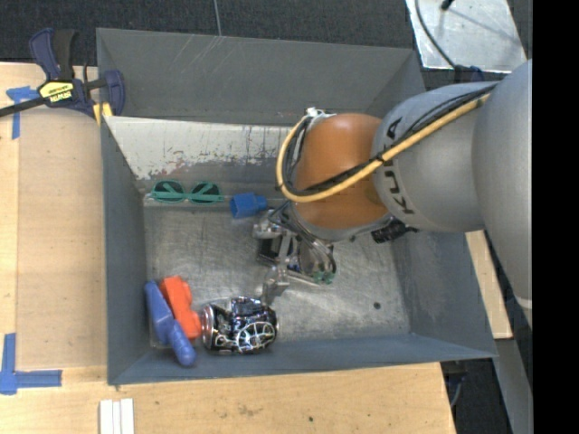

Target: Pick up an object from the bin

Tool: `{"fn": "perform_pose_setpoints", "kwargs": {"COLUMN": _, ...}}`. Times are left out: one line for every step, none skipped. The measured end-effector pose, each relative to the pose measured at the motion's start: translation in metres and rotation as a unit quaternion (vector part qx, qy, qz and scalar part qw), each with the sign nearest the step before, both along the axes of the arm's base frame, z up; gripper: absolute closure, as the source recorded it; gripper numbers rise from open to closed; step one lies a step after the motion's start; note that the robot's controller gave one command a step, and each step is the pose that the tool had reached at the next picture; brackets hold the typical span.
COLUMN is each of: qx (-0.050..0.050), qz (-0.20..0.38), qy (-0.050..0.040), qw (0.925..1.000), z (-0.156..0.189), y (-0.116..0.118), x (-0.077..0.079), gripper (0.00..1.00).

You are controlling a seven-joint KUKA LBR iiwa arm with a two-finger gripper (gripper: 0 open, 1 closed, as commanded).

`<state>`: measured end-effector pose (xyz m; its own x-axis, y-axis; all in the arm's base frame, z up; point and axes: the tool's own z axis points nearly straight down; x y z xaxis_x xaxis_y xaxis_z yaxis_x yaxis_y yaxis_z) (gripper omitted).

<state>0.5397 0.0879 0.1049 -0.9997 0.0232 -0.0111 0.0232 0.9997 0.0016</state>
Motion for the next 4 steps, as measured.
{"fn": "perform_pose_setpoints", "kwargs": {"qx": 0.000, "qz": 0.027, "qy": 0.0012, "qw": 0.9996, "z": -0.028, "y": -0.013, "x": 0.004, "gripper": 0.00}}
{"fn": "perform_pose_setpoints", "kwargs": {"qx": -0.002, "qz": 0.089, "qy": 0.0054, "qw": 0.9960, "z": -0.011, "y": -0.007, "x": -0.044, "gripper": 0.00}}
{"fn": "perform_pose_setpoints", "kwargs": {"qx": -0.002, "qz": 0.081, "qy": 0.0060, "qw": 0.9967, "z": -0.009, "y": 0.039, "x": -0.041, "gripper": 0.00}}
{"fn": "perform_pose_setpoints", "kwargs": {"qx": -0.001, "qz": 0.097, "qy": 0.0018, "qw": 0.9953, "z": -0.015, "y": 0.063, "x": -0.041, "gripper": 0.00}}
